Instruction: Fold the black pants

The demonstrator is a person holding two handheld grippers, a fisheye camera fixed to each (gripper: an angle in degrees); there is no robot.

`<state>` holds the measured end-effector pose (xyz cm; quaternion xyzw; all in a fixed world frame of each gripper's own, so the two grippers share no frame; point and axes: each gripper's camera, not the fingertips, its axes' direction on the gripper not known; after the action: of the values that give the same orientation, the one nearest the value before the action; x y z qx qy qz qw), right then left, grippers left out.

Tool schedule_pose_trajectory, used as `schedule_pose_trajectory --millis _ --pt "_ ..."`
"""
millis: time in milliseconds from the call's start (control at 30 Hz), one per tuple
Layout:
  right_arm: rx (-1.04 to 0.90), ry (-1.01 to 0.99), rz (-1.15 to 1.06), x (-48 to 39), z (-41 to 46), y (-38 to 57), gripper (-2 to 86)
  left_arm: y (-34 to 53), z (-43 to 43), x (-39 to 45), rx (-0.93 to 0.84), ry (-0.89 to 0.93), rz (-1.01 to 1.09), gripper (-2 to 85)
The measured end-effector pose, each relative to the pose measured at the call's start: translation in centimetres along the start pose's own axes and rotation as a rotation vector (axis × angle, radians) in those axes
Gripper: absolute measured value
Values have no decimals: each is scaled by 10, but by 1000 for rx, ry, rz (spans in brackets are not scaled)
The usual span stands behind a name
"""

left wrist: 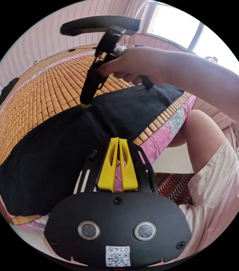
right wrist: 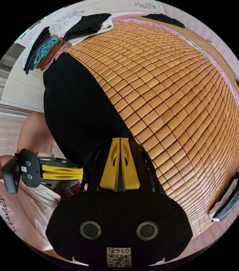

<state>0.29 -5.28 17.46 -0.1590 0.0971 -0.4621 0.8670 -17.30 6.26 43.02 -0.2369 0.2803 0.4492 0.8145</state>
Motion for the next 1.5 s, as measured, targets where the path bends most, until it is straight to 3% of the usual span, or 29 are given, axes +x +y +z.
schedule_pose_trajectory --millis 133,233,367,467,600,933,1133,1233,1500 --pt "314 -128 231 37 -21 115 8 4 -2 -13 44 99 -63 -10" --pt "410 6 490 68 -33 220 11 3 -11 -22 94 160 -101 -10" --pt "304 264 935 110 -28 354 86 1 -29 -36 121 122 -151 -9" --pt "266 292 1085 128 -11 414 127 2 -42 -50 124 78 -188 -9" --pt "224 239 1128 149 14 447 154 7 -53 -71 62 -26 -240 -9" --pt "347 194 1071 168 41 507 82 18 -44 -114 -67 -68 -410 1" --pt "628 -65 1173 190 57 581 20 13 -29 -120 -142 -90 -386 4" --pt "771 -154 1219 194 72 612 30 12 -26 -123 -144 -94 -386 4" --pt "904 -267 1372 212 104 667 75 20 -27 -145 -106 -10 -466 -3"
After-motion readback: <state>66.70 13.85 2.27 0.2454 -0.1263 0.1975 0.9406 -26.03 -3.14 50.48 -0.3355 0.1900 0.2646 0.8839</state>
